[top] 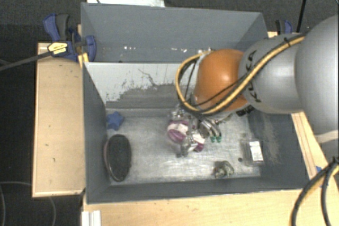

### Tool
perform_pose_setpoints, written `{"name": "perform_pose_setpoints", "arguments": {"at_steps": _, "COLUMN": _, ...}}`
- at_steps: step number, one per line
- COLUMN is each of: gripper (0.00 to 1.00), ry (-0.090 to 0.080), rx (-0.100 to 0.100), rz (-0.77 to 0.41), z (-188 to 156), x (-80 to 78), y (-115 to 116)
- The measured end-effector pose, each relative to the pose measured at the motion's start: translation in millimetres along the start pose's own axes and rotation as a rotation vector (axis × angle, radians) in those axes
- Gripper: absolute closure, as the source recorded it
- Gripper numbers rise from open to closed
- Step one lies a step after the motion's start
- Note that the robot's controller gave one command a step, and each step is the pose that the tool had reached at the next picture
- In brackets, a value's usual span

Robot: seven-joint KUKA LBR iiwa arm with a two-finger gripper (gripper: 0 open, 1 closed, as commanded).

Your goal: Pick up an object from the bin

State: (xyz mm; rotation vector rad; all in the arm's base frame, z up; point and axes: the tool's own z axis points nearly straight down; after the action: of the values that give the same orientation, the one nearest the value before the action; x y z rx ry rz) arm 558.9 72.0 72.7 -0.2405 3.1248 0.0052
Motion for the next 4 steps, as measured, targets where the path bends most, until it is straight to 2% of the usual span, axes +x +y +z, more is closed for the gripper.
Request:
{"name": "perform_pose_setpoints", "arguments": {"at_steps": 1, "gripper": 0.0, "ry": -0.002, "rx": 0.001, "rz": -0.275, "z": 0, "x": -9.5, "y": -25}}
{"name": "perform_pose_setpoints", "arguments": {"at_steps": 2, "gripper": 1.0, "ry": -0.008, "rx": 0.0, "rz": -0.27, "z": -3, "x": -11.6, "y": -24}}
{"name": "perform_pose_setpoints", "arguments": {"at_steps": 3, "gripper": 1.0, "ry": -0.002, "rx": 0.004, "rz": -0.372, "z": -176, "x": -8.2, "y": -42}}
{"name": "perform_pose_setpoints", "arguments": {"at_steps": 4, "gripper": 1.0, "ry": 0.011, "rx": 0.0, "rz": -0.158, "z": -63, "x": -13.8, "y": -22}}
